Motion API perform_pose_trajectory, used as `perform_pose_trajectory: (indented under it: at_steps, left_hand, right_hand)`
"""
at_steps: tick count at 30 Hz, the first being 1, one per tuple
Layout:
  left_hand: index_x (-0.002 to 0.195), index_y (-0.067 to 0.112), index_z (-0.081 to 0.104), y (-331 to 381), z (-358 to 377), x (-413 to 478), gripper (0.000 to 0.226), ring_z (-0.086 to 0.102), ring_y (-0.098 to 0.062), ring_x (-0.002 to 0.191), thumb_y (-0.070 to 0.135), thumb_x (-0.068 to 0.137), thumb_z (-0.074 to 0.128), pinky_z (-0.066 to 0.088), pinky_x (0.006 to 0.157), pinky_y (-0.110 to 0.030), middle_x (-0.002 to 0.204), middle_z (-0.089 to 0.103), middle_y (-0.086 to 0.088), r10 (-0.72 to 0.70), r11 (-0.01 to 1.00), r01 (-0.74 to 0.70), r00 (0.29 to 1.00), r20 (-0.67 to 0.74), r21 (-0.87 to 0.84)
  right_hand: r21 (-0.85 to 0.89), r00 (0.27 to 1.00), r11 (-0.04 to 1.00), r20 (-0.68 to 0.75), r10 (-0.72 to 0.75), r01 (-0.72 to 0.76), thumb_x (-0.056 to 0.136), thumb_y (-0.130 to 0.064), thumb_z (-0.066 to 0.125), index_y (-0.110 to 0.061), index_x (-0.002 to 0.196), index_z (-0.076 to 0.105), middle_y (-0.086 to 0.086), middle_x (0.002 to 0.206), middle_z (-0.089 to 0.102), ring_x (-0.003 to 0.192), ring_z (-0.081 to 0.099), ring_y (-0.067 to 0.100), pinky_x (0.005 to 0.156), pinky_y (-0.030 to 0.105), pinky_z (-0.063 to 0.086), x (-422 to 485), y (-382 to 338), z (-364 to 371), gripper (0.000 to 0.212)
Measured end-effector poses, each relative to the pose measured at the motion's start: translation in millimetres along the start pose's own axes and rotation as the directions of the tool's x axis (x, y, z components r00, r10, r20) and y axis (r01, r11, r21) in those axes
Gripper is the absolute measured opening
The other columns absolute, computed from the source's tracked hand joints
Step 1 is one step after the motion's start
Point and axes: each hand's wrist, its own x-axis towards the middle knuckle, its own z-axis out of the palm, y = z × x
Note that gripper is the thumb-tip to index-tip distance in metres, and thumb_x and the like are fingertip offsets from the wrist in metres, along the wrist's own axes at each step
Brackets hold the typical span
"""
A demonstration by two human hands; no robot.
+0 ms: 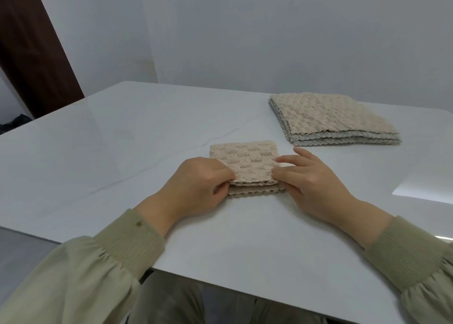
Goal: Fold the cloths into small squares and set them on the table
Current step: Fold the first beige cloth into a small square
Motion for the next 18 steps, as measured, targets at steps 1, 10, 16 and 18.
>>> perform_pose_trajectory:
  at_steps: [1, 10, 16, 18]
  left_hand:
    - [0.078, 0.011, 0.070, -0.1, 0.5, -0.6, 0.013, 0.063, -0.024, 0.065, 0.009, 0.077, 0.057, 0.049, 0.050, -0.034, 0.071, 0.068, -0.002, 0.000, 1.000, 0.001, 1.000, 0.022, -0.003]
    - [0.076, 0.015, 0.073, 4.4, 2.7, 1.2, 0.020, 0.064, -0.017, 0.076, 0.023, 0.078, 0.055, 0.051, 0.056, -0.031, 0.080, 0.071, 0.005, -0.018, 0.998, 0.022, 0.997, 0.072, -0.063]
    - [0.078, 0.015, 0.073, 2.5, 2.0, -1.2, 0.030, 0.062, -0.008, 0.075, 0.033, 0.083, 0.050, 0.049, 0.067, -0.028, 0.077, 0.070, 0.007, -0.281, 0.917, 0.287, 0.958, 0.060, -0.276]
    - [0.073, 0.016, 0.070, -3.8, 1.9, 3.9, 0.030, 0.058, -0.006, 0.066, 0.033, 0.085, 0.049, 0.045, 0.061, -0.025, 0.069, 0.066, 0.007, -0.544, 0.760, 0.505, 0.839, 0.025, -0.409]
  right_hand:
    - [-0.010, 1.000, 1.000, 0.017, -0.004, 0.004, 0.084, -0.013, 0.054, -0.012, 0.090, 0.072, -0.005, 0.092, 0.072, 0.103, 0.063, 0.022, 0.105, 0.040, 0.033, -0.6, -0.9, -0.3, 0.018]
    - [0.179, 0.930, 0.923, -0.083, 0.358, -0.340, 0.091, -0.019, 0.041, -0.009, 0.099, 0.069, 0.004, 0.102, 0.070, 0.105, 0.059, 0.020, 0.108, 0.036, 0.026, 54.4, -26.4, -18.5, 0.030]
    - [0.028, 0.767, 0.868, 0.483, 0.422, -0.495, 0.099, -0.041, 0.028, -0.017, 0.146, 0.027, 0.003, 0.153, 0.027, 0.142, 0.019, 0.020, 0.114, 0.043, 0.012, 74.7, -34.4, 23.4, 0.053]
    - [-0.003, 0.716, 0.857, 0.547, 0.433, -0.515, 0.098, -0.048, 0.024, -0.021, 0.150, 0.017, 0.000, 0.158, 0.014, 0.145, 0.008, 0.017, 0.117, 0.045, 0.004, 68.1, -32.7, 34.9, 0.059]
